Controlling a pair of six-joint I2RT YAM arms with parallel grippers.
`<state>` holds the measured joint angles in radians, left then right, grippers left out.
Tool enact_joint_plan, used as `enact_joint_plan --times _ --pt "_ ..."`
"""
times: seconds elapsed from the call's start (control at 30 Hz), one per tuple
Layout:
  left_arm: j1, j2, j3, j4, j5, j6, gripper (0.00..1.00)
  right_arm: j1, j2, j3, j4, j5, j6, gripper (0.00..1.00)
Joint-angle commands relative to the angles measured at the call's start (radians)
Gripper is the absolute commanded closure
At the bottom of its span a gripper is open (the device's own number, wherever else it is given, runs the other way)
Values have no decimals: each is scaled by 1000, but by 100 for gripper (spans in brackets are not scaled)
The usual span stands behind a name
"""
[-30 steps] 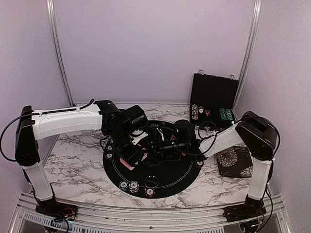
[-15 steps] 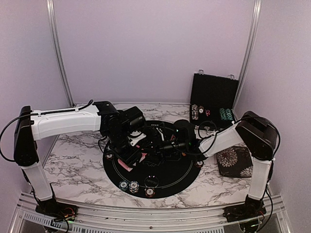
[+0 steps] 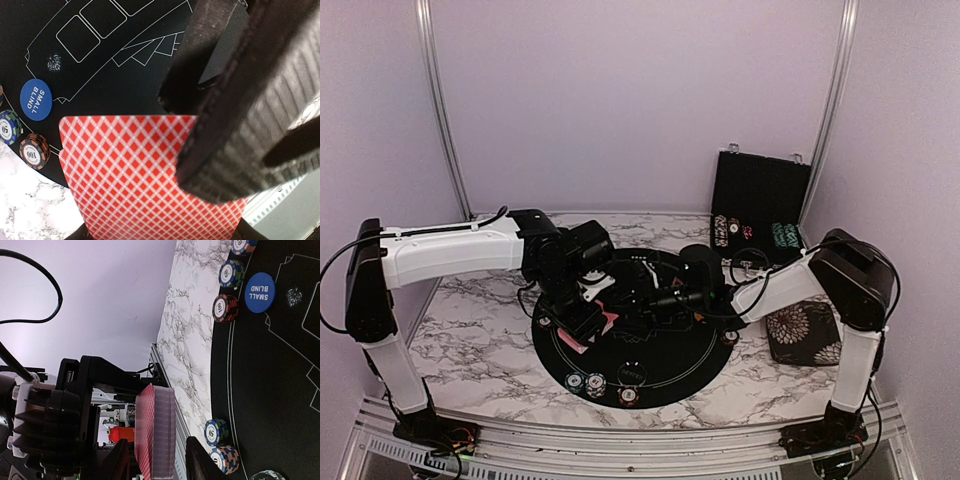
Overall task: Distribute texas hold em gaming equipment
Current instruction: Pick up the poker card from the face-down deck piles.
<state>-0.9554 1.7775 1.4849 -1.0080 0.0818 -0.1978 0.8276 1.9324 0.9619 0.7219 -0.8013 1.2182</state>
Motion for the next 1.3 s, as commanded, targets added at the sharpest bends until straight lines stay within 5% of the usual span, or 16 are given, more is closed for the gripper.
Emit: enact_joint_plan --times 0.0,1.27 --pt "11 -49 -9 -14 6 -3 39 10 -34 -16 7 6 -14 64" --pt "27 -48 -32 -12 13 10 39 24 -47 -10 -23 10 -28 77"
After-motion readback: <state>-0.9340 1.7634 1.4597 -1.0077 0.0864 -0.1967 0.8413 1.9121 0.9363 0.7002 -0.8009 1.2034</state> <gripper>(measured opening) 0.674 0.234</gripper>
